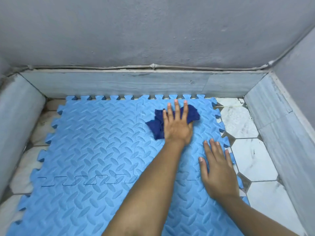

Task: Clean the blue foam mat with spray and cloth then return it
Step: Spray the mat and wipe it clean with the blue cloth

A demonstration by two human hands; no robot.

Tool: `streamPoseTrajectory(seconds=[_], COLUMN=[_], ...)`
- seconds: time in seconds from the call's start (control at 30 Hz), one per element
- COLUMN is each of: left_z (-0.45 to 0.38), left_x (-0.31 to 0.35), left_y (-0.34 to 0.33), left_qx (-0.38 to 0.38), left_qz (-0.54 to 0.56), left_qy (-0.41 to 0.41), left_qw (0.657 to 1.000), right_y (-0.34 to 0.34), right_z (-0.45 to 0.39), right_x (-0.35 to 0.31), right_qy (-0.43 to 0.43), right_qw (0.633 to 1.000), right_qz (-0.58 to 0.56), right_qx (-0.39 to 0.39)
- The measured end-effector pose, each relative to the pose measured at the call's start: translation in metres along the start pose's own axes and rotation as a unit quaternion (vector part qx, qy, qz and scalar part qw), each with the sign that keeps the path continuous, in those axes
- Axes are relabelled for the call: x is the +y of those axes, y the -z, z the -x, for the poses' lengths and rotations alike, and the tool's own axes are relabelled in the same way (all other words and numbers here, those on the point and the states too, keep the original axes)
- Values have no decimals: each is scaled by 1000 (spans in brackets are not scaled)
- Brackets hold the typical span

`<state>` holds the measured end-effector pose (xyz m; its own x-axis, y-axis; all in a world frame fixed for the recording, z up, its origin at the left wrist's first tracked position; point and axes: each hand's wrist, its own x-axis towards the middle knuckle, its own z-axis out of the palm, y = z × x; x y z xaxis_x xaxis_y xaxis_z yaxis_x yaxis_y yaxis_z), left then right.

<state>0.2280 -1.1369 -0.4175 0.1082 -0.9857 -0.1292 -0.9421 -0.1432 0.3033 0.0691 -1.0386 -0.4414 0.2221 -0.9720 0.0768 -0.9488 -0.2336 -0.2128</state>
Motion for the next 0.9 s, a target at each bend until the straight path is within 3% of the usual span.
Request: streamPoseTrajectory(seconds=[0.07, 0.1, 0.2, 0.4, 0.47, 0.53, 0.63, 0.73, 0.8, 0.9], left_z=[3, 1, -26, -13, 18, 54, 128, 153, 106, 23], left_x=[45, 53, 18, -172, -198, -182, -131, -133, -158, -177], left_y=[-15, -17, -8, 45, 47, 32, 7, 12, 24, 40], left_qx=[-41, -57, -40, 20, 30, 40, 7, -46, -24, 24], left_qz=[-24, -39, -72, -60, -57, -64, -89, -100, -105, -57], left_qy=[-143, -176, -196, 5, 87, 104, -82, -239, -201, 31], left_qw=[989, 982, 977, 998, 994, 992, 993, 965, 974, 998], right_y=[2, 3, 4, 5, 5, 5, 6, 6, 6, 6], right_z=[0, 0, -1, -1, -1, 0, 1, 1, -1, -1], right_x=[3, 3, 2, 2, 2, 1, 2, 1, 1, 0], right_qy=[0, -1, -4, -8, -8, -9, -11, -11, -10, -10], right_qw=[1000, 1000, 1000, 999, 1000, 1000, 1000, 1000, 1000, 1000], right_qz=[0, -2, -16, -16, -7, -2, -2, 0, 0, 0], right_qx=[-4, -10, -17, -29, -28, -24, -19, -16, -14, -13])
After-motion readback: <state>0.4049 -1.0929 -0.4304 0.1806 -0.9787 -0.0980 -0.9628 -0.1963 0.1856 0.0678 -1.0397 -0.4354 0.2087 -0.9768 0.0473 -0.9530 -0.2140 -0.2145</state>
